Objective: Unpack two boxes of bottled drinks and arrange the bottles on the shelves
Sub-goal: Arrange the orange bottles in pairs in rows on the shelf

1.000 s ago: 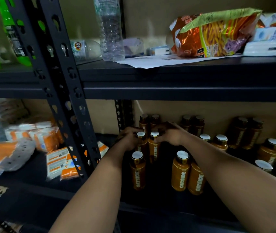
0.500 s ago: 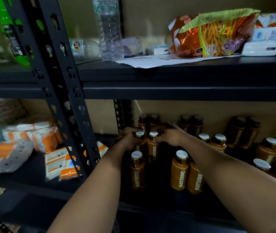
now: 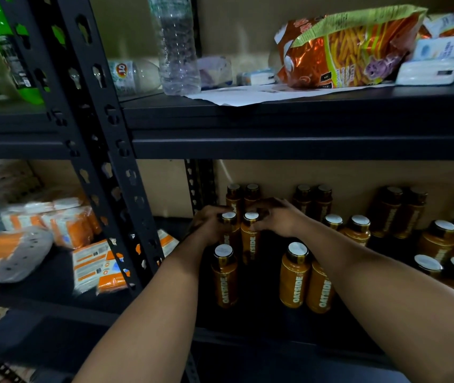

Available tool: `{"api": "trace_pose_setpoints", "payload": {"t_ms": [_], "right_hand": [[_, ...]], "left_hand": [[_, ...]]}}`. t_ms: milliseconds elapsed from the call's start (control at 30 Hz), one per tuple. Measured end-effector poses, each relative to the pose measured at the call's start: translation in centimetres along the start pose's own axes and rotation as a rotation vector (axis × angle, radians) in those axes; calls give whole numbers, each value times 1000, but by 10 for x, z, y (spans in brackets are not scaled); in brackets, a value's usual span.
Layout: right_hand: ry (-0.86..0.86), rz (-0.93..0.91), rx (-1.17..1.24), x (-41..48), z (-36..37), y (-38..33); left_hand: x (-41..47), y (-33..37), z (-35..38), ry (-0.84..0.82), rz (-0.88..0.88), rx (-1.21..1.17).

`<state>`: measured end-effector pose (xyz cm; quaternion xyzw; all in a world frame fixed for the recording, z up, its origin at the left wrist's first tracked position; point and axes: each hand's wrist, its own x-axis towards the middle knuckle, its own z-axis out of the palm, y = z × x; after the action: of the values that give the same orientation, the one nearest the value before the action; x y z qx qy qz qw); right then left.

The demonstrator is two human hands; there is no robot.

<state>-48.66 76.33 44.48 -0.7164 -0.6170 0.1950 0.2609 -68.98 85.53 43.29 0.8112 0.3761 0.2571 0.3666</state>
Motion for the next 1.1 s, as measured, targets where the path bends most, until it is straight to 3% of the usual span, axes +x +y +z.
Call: {"api": "trace_pose_setpoints", "payload": {"t_ms": [367,500,633,733,800,967,1100], "right_hand": [[-19,31,7,-11,-5,-6],[12,21,-44,-22,-16,-13],[-7,6,-86,-44,-36,-28],[-137,157,-155,-60,-55,-39],[-197,252,-187,-71,-69,-42],[-130,285,-258,-109,-99,-41],[-67,203,-212,-137,-106,-24]], "left_hand": [[-8,14,-2,5,-14,37],[-12,27,-5,85,-91,3],[-20,45,-16,103,-23,104],[-27,64,-22,89,32,104],[-33,79,-25,18,72,143],[-52,120,-25,-400,105,387],[-63,141,3,-478,129,466]]}}
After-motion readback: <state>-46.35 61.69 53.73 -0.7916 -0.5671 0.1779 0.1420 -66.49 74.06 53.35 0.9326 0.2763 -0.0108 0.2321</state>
